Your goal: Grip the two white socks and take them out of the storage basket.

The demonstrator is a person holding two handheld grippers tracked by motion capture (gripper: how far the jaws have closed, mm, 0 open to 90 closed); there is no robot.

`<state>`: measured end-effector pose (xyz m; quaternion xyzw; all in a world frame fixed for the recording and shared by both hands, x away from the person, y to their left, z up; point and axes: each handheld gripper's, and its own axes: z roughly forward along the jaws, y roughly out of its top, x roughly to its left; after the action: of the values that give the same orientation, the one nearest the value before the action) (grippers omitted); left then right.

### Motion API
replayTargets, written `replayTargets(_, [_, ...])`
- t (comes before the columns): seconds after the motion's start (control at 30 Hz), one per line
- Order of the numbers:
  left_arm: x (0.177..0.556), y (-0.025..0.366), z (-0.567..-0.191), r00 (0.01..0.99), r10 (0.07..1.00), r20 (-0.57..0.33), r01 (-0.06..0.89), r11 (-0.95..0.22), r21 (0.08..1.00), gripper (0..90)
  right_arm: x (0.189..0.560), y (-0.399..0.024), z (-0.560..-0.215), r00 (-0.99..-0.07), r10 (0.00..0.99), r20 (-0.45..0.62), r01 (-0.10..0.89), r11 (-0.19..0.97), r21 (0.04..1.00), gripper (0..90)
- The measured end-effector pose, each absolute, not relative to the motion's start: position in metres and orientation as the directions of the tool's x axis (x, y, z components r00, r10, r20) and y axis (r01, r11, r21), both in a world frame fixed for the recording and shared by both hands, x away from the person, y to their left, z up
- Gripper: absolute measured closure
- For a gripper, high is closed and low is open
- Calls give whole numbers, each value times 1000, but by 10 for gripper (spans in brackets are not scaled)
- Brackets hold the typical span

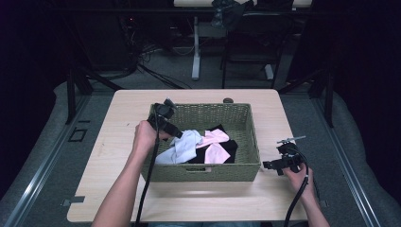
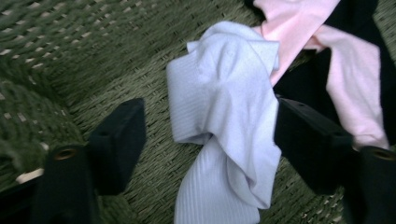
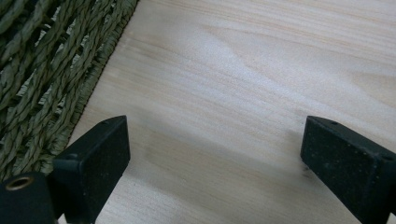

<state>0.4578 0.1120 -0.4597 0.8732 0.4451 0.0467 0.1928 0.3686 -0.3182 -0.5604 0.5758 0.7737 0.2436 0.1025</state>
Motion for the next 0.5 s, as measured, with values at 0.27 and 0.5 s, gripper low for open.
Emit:
replayTargets(0.27, [469,95,-481,601,793,-97,782,-558,279,462,369,-319,-560,-321,939,123,838,221,500,79])
replayTargets(0.5, [469,89,-499,615,785,-78,778,-587,226,705,369,-319,-560,-317,941,123,842,220,492,79])
